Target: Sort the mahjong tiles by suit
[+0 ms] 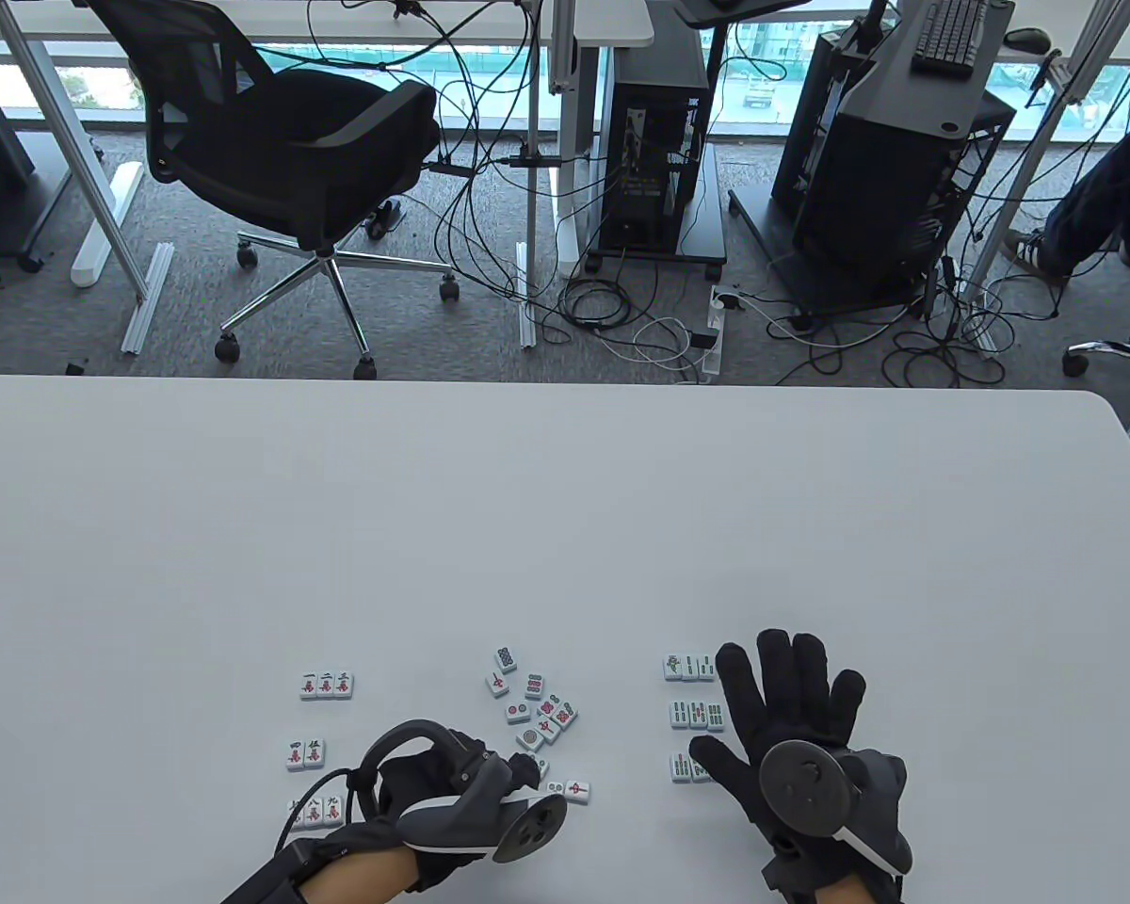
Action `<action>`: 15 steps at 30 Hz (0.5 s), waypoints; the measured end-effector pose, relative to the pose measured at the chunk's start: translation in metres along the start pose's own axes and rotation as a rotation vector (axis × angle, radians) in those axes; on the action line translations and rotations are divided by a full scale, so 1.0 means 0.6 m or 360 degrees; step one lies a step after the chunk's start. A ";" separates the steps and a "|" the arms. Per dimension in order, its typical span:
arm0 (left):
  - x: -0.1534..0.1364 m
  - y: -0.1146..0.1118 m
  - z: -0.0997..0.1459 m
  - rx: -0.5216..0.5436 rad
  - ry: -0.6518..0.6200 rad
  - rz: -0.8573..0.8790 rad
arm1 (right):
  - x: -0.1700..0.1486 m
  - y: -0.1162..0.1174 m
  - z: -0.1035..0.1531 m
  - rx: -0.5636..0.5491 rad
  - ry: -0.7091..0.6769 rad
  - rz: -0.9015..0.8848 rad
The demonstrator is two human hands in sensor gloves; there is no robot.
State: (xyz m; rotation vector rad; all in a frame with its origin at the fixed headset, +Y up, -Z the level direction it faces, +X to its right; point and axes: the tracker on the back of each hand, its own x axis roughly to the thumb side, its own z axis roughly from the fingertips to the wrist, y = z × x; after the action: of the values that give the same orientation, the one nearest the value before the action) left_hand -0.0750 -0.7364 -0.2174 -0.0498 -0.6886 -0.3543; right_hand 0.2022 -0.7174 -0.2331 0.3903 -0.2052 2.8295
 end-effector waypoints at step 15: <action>0.015 -0.029 -0.010 -0.0029 -0.0081 -0.0022 | 0.000 -0.001 0.000 0.0001 0.0005 0.0013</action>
State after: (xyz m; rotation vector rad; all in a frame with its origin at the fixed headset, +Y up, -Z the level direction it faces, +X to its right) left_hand -0.0708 -0.7566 -0.2180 -0.0715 -0.7362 -0.3732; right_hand 0.2023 -0.7167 -0.2330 0.3863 -0.2061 2.8378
